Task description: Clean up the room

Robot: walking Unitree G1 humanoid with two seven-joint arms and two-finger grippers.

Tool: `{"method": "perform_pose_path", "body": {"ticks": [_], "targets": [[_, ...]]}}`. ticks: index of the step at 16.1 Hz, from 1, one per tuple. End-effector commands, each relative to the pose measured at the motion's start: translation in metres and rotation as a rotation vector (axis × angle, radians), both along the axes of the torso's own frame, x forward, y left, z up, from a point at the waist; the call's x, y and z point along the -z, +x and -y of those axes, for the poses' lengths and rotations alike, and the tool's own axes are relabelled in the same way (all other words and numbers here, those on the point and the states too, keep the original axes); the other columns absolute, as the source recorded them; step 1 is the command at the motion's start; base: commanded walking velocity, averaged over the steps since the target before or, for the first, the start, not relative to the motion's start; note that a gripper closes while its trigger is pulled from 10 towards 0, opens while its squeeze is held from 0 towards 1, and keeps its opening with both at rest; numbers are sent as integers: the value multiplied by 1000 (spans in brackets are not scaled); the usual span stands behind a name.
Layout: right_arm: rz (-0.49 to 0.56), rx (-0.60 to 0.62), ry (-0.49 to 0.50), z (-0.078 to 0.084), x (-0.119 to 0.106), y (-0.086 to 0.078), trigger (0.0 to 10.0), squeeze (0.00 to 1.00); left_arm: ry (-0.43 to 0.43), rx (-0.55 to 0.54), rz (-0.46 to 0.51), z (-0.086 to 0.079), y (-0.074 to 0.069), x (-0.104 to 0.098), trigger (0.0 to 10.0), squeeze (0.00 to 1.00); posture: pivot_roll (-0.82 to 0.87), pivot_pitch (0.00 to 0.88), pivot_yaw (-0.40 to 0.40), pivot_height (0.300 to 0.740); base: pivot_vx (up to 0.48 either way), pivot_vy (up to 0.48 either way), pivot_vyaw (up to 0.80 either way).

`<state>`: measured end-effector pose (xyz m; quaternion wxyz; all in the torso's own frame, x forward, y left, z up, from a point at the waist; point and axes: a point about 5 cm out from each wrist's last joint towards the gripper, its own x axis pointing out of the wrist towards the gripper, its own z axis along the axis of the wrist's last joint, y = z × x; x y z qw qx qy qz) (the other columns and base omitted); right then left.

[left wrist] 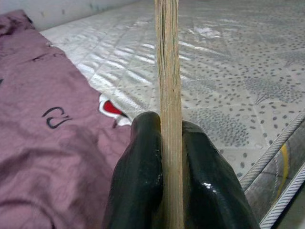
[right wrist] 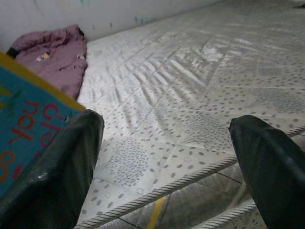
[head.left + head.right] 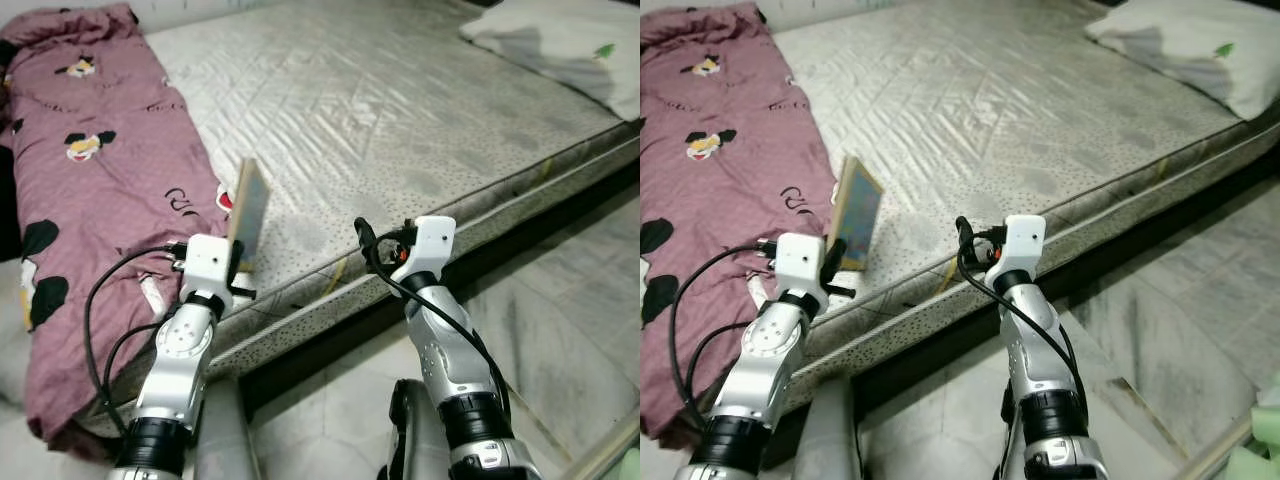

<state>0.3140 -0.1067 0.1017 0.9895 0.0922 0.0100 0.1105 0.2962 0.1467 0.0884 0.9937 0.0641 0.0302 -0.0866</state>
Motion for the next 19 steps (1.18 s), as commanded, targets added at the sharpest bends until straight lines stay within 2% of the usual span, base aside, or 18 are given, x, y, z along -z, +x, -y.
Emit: {"method": "perform_pose_path", "body": {"ticks": [1,2,10,12,13,19], "targets": [[20,-18,1,-6,-4,-1,10000,0,-4,16,50,1,2,-10,10000,0,96,0,39,610,0,0,0],[32,-18,9,-6,-6,-2,10000,0,-1,19,48,2,1,-10,10000,0,95,0,39,610,0,0,0],[31,44,8,3,-5,-2,10000,0,18,42,53,3,3,-12,10000,0,90,0,56,715,0,0,0],[31,50,11,3,-5,-2,10000,0,-24,55,64,3,2,-14,10000,0,91,0,56,740,0,0,0],[31,51,11,3,-5,-2,10000,0,-36,57,65,3,2,-14,10000,0,91,0,56,740,0,0,0],[29,55,5,5,-4,-1,10000,0,22,36,49,3,3,-11,10000,0,91,0,50,740,0,0,0]]}}
